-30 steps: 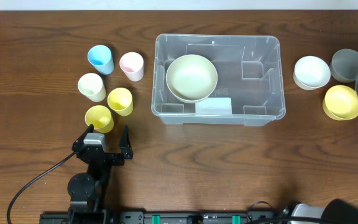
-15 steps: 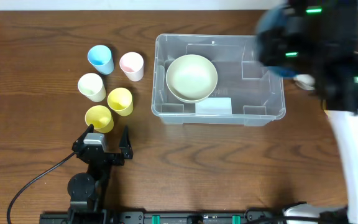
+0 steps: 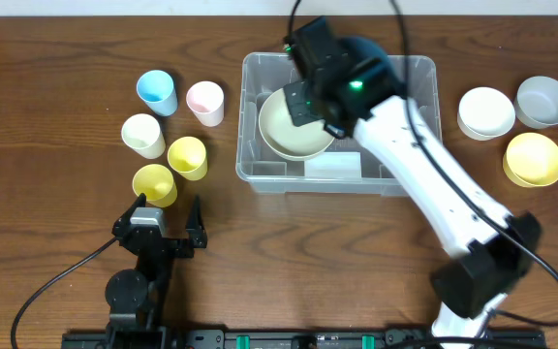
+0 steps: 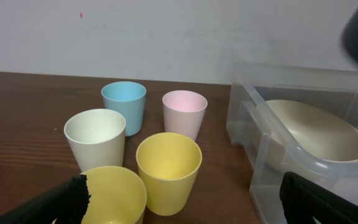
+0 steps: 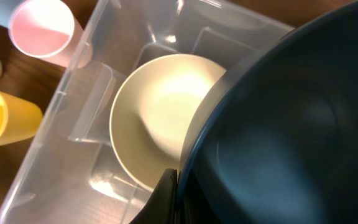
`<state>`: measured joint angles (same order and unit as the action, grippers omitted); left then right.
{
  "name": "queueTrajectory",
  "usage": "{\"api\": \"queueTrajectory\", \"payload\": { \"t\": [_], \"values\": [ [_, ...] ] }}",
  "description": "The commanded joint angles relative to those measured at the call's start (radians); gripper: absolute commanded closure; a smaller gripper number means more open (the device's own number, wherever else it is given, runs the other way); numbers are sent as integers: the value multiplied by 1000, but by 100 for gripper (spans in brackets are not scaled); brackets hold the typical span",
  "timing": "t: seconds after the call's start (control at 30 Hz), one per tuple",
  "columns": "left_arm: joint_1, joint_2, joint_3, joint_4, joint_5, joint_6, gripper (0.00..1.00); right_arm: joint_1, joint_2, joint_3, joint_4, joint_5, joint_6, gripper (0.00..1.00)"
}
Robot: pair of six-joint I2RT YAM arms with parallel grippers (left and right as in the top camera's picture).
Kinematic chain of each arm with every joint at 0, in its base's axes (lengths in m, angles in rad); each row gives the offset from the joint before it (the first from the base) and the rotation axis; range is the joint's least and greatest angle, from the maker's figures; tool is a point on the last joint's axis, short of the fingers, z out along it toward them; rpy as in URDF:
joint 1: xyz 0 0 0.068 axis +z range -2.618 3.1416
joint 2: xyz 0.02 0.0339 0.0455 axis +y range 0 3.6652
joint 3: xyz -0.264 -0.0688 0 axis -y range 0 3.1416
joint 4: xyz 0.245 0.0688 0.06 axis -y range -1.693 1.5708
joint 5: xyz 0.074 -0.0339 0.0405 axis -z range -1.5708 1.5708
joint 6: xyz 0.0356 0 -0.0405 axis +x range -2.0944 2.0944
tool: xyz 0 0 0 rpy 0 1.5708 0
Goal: Pack container
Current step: 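Lift the teal bowl and carry it left over the container, then lower the teal bowl into the cream bowl and release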
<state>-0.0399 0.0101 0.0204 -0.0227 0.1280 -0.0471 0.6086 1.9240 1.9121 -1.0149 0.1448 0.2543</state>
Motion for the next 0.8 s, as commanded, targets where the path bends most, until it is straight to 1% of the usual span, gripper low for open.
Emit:
{"api": "queueTrajectory", "payload": {
  "t": [0.0,0.13,0.27,0.77],
  "values": [
    [5,-6,-16,-35,18,16,2,28,23,9,31,7,-16,99],
    [5,-6,-16,-35,18,16,2,40,46,9,66,4,-14,99],
    [5,-6,-16,-35,18,16,2,51,71,9,86,3,33,99],
    [5,-6,-16,-35,18,16,2,87,119,9,115,-25,37,99]
  ]
}}
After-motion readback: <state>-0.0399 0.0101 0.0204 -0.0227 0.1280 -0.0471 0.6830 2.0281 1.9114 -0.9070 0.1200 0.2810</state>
